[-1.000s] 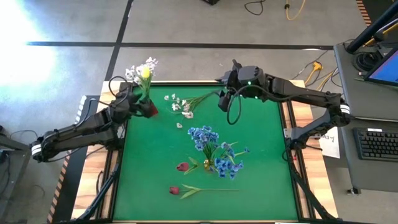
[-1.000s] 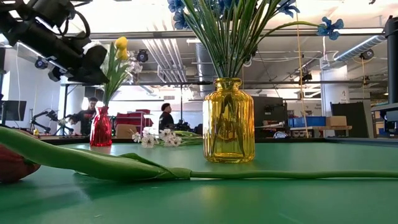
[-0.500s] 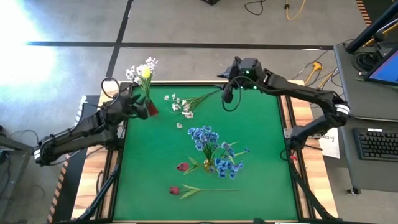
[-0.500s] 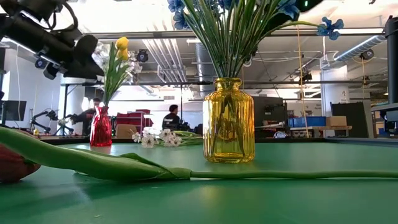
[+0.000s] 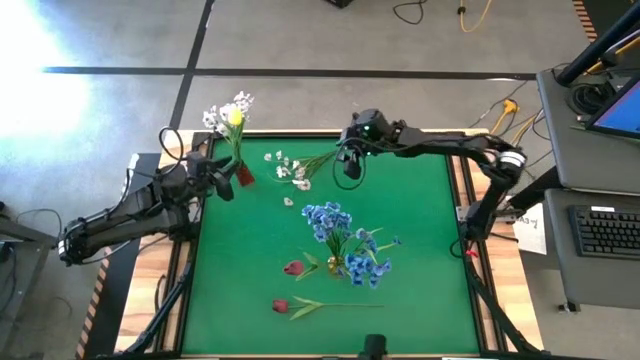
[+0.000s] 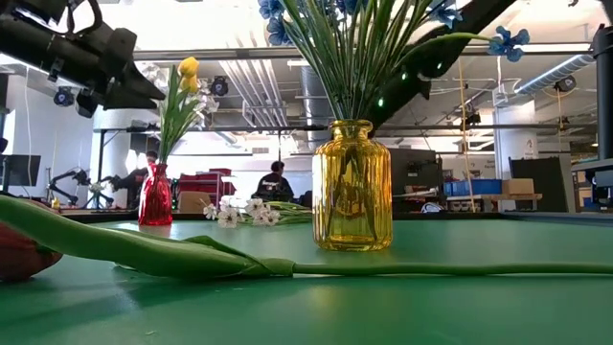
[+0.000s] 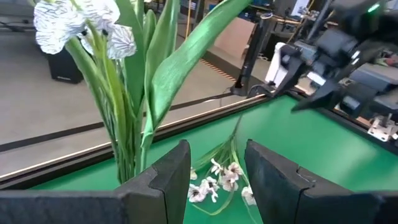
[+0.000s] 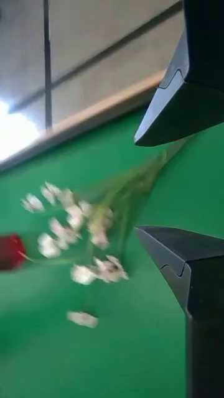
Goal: Sort flowers into vase by color
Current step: Put the white flowers into the red vase
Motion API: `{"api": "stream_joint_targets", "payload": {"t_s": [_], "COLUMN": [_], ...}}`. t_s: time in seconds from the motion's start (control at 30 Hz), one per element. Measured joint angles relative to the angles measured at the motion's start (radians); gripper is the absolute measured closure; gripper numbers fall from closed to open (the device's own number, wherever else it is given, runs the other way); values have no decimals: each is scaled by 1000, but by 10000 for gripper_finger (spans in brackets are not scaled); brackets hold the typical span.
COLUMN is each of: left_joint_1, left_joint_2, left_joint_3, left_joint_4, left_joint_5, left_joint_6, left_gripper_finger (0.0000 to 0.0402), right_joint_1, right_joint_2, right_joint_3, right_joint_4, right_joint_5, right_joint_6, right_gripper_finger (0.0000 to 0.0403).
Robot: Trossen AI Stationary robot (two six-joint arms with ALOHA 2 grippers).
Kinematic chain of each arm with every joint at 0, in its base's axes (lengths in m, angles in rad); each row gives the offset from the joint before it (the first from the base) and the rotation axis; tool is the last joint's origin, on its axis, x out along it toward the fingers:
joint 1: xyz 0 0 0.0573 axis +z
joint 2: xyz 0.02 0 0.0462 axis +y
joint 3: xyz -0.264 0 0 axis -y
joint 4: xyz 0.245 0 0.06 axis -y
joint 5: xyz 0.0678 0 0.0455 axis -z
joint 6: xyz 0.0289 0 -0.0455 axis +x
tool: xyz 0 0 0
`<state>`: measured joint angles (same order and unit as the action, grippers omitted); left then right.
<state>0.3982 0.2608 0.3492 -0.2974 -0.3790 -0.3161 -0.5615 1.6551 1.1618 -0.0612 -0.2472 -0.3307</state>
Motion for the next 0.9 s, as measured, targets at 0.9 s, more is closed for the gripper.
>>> {"api": "stream_joint_targets", "payload": {"t_s": [0.9], "left_joint_1": [-7], "left_joint_2": [-11], "left_joint_3": [0], "left_joint_4": [7], "left_joint_5": [-3], "left_joint_6": [15], "left_gripper_finger": [262], "right_joint_1": [-14], "right_joint_2": [256], "right_joint_3": [10], "right_joint_4": [130], "right_joint_5": [66], "right_joint_6": [-142], "right_gripper_finger": [188]}}
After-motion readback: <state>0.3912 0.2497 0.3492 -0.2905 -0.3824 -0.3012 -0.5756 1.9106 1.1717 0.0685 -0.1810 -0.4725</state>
